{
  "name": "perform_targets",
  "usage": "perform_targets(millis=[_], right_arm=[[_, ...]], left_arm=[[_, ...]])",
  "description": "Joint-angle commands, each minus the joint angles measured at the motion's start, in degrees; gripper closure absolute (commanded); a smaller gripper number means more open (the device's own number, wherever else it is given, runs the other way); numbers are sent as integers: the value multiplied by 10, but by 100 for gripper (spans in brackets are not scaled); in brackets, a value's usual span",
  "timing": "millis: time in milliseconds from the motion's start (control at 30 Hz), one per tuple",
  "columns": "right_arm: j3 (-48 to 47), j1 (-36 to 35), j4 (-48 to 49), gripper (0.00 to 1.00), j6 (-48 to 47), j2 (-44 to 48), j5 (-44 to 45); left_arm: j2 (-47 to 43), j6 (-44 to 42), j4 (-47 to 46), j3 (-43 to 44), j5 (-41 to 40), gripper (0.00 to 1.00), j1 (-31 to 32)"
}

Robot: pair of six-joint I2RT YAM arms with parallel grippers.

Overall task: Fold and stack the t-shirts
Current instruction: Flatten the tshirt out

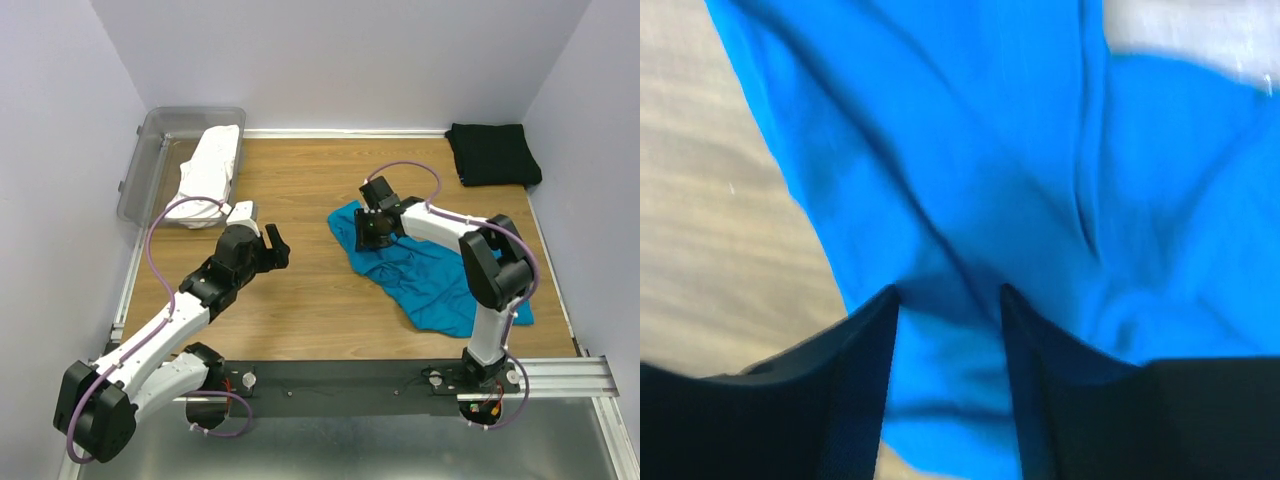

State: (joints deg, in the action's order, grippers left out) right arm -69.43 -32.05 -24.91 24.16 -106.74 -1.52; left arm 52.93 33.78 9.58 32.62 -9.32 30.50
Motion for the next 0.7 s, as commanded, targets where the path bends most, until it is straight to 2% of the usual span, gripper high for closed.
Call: perform_targets(millis=[0, 100, 133, 200, 267, 400, 433, 467, 533, 567, 600, 633, 667], right_arm=[[-63, -7, 31, 57, 36, -65, 38], [-122, -7, 34, 73, 53, -109, 49], [-140, -7, 34, 83, 57, -144, 57], [-204, -6, 34, 94, 57, -177, 72], [-257, -2, 33, 99, 57, -231, 94], [-444, 17, 32, 99, 76, -315, 93], [-473, 17, 32, 95, 73, -323, 93], [-502, 17, 33, 86, 68, -331, 86], [-547, 17, 32, 61, 51, -332, 51], [-542, 17, 32, 42, 50, -321, 43], [-528, 17, 32, 36, 48, -306, 41], [-475, 17, 33, 29, 41, -261, 46], [-445, 17, 33, 27, 37, -237, 56]], left_arm=[[-12, 9, 19, 10, -32, 16, 3], [-18, 14, 28, 16, -26, 16, 3], [-20, 16, 30, 16, -27, 16, 3], [-30, 19, 40, 15, -29, 16, 3], [-37, 22, 50, 17, -32, 16, 3], [-55, 28, 72, 19, -38, 16, 3], [-55, 28, 75, 21, -36, 16, 4], [-54, 28, 76, 23, -33, 16, 4], [-47, 27, 76, 26, -25, 16, 4], [-41, 26, 75, 32, -17, 16, 4], [-27, 24, 69, 36, -11, 16, 4], [-17, 18, 61, 45, 1, 16, 7], [-7, 14, 61, 51, 5, 16, 8]])
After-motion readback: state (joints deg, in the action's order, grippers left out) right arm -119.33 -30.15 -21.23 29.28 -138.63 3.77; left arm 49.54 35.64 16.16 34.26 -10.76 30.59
